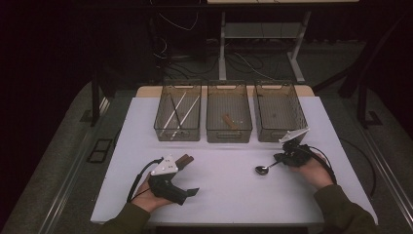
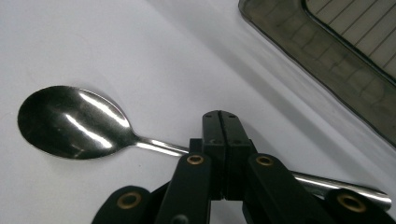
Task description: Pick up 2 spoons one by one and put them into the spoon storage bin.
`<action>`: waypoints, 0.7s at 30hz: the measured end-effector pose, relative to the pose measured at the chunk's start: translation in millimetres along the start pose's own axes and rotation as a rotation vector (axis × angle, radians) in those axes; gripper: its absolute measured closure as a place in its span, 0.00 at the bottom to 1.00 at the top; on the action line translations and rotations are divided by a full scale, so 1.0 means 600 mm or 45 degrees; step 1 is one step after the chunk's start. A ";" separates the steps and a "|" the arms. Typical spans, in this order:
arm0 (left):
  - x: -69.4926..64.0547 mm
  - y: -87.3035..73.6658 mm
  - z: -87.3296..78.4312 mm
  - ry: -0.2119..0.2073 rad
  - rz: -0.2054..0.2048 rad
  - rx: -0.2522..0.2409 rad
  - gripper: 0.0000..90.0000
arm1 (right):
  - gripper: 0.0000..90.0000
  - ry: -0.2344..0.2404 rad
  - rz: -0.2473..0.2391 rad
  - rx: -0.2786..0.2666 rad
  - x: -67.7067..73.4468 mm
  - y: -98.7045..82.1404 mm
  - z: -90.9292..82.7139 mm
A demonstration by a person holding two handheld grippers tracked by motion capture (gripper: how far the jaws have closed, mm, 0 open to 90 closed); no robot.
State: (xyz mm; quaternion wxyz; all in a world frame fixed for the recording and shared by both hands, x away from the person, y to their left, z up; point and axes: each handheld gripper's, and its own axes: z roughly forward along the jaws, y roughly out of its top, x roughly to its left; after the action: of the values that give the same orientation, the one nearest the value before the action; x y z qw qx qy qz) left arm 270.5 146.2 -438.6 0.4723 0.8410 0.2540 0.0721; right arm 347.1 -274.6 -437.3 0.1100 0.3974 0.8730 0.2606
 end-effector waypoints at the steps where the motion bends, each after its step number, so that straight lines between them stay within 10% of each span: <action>1: 0.000 0.000 0.000 0.000 -0.001 0.000 0.01 | 1.00 0.000 0.003 0.002 0.000 0.000 0.000; 21: 0.000 0.000 0.001 -0.006 0.003 0.000 0.01 | 1.00 0.058 0.012 0.062 0.005 -0.023 -0.020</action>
State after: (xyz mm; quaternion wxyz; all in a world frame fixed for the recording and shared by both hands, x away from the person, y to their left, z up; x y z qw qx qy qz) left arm 270.6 145.9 -438.8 0.4729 0.8414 0.2518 0.0708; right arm 331.7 -284.5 -434.3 0.0792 0.3981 0.8794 0.2488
